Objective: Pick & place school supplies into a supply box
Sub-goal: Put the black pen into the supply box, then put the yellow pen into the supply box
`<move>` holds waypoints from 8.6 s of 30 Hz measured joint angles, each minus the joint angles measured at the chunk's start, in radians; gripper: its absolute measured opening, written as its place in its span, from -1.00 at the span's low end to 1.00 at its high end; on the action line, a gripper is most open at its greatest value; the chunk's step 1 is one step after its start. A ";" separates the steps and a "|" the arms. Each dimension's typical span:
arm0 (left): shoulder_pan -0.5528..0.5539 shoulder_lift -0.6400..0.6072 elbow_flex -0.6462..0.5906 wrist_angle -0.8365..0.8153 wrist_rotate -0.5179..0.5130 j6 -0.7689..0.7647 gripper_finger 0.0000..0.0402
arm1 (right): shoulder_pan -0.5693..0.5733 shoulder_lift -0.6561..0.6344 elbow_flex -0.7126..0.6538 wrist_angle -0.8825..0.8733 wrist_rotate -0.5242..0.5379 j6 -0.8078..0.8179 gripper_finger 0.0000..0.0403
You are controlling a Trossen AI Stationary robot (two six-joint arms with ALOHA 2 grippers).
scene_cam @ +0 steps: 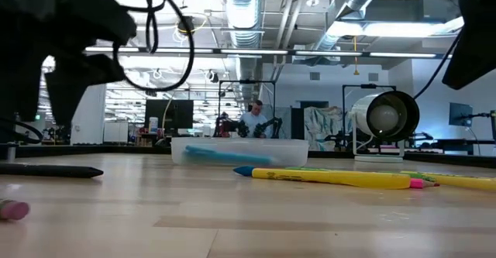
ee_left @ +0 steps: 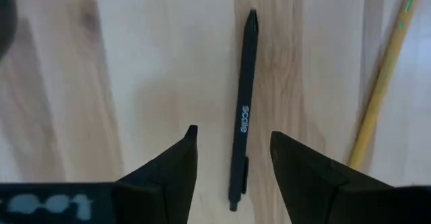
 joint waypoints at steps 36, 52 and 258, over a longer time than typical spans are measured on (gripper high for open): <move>-0.085 0.000 -0.166 0.304 -0.111 -0.040 -0.12 | -0.196 -0.001 0.000 0.114 -0.027 -0.310 -0.41; -0.094 0.001 -0.224 0.321 -0.122 -0.082 -0.12 | -0.194 -0.001 0.000 0.123 -0.050 -0.308 -0.41; 0.279 0.176 0.274 0.247 -0.166 0.388 -0.39 | -0.168 0.152 -0.067 0.445 -0.458 0.003 -0.41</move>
